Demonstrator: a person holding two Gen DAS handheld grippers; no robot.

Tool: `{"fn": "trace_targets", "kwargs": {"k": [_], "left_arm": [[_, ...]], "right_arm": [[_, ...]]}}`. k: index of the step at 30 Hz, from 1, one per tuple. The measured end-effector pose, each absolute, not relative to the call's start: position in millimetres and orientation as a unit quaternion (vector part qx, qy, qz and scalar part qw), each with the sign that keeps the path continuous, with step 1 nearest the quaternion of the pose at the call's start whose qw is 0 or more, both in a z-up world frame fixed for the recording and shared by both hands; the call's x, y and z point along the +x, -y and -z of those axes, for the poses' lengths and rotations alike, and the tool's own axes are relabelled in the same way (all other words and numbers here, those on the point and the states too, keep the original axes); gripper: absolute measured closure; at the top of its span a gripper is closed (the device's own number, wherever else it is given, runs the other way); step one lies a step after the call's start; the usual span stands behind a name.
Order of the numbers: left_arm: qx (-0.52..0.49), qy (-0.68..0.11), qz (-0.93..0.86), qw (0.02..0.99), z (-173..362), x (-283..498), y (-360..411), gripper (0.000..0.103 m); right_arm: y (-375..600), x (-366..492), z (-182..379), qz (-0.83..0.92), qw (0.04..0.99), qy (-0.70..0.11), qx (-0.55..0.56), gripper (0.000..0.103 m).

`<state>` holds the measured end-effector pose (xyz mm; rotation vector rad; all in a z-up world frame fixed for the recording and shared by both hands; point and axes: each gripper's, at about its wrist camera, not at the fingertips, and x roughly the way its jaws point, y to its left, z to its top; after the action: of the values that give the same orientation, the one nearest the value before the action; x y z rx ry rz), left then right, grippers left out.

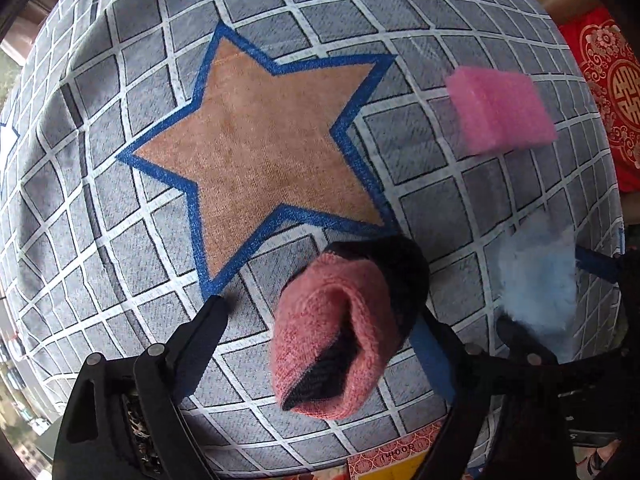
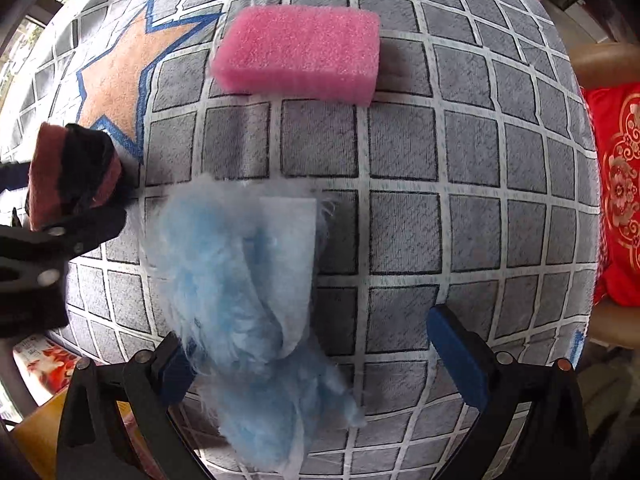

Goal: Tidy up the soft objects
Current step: 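Grasp pink-black knit sock with left tool while right tool grasps fluffy light-blue item, then carry knit sock in left tool while right tool carries fluffy blue item over box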

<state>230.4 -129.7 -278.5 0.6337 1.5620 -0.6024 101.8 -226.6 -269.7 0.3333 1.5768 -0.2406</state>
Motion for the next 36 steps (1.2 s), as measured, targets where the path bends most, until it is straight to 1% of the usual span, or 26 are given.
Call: {"fn": "trace_targets", "kwargs": {"k": [1, 4, 5, 6, 7, 8, 9, 10, 11, 12, 13, 14, 21, 28, 33, 36], "left_arm": [[0.279, -0.678, 0.268, 0.625, 278, 229, 131, 0.015], [0.290, -0.669, 0.282, 0.624, 274, 226, 139, 0.027], [0.289, -0.665, 0.288, 0.625, 272, 224, 143, 0.038], [0.287, -0.662, 0.294, 0.627, 269, 222, 146, 0.052], [0.283, -0.662, 0.299, 0.626, 267, 222, 147, 0.057], [0.277, -0.663, 0.303, 0.626, 262, 226, 147, 0.067], [0.272, -0.662, 0.305, 0.629, 260, 227, 148, 0.072], [0.269, -0.659, 0.306, 0.632, 257, 228, 148, 0.074], [0.266, -0.655, 0.307, 0.637, 254, 228, 146, 0.077], [0.262, -0.652, 0.308, 0.642, 248, 230, 143, 0.077], [0.257, -0.649, 0.308, 0.647, 243, 230, 144, 0.077], [0.253, -0.646, 0.308, 0.651, 238, 231, 142, 0.077], [0.238, -0.623, 0.307, 0.679, 197, 235, 125, 0.077], [0.219, -0.607, 0.296, 0.704, 167, 225, 79, 0.077], [0.202, -0.602, 0.282, 0.719, 158, 218, 45, 0.077], [0.196, -0.598, 0.276, 0.727, 149, 213, 32, 0.077]], "right_arm": [[225, 103, 270, 0.106, 0.683, -0.707, 0.149, 0.000], [228, 121, 277, 0.099, 0.670, -0.721, 0.146, 0.000], [224, 129, 279, 0.095, 0.665, -0.727, 0.142, 0.000], [222, 135, 279, 0.093, 0.665, -0.728, 0.142, 0.000], [222, 140, 278, 0.090, 0.668, -0.723, 0.150, 0.000], [222, 138, 275, 0.086, 0.674, -0.716, 0.160, 0.006], [224, 139, 273, 0.086, 0.679, -0.712, 0.158, 0.010], [223, 139, 269, 0.088, 0.683, -0.709, 0.149, 0.021], [221, 135, 263, 0.086, 0.690, -0.705, 0.139, 0.035], [219, 132, 257, 0.079, 0.700, -0.697, 0.133, 0.044], [217, 129, 253, 0.069, 0.707, -0.691, 0.134, 0.069], [217, 128, 250, 0.055, 0.712, -0.685, 0.144, 0.073], [229, 128, 214, 0.048, 0.735, -0.648, 0.193, 0.073], [221, 139, 172, 0.030, 0.753, -0.626, 0.199, 0.073], [200, 155, 143, 0.007, 0.767, -0.611, 0.195, 0.073], [182, 156, 137, -0.006, 0.774, -0.605, 0.189, 0.073]]}}
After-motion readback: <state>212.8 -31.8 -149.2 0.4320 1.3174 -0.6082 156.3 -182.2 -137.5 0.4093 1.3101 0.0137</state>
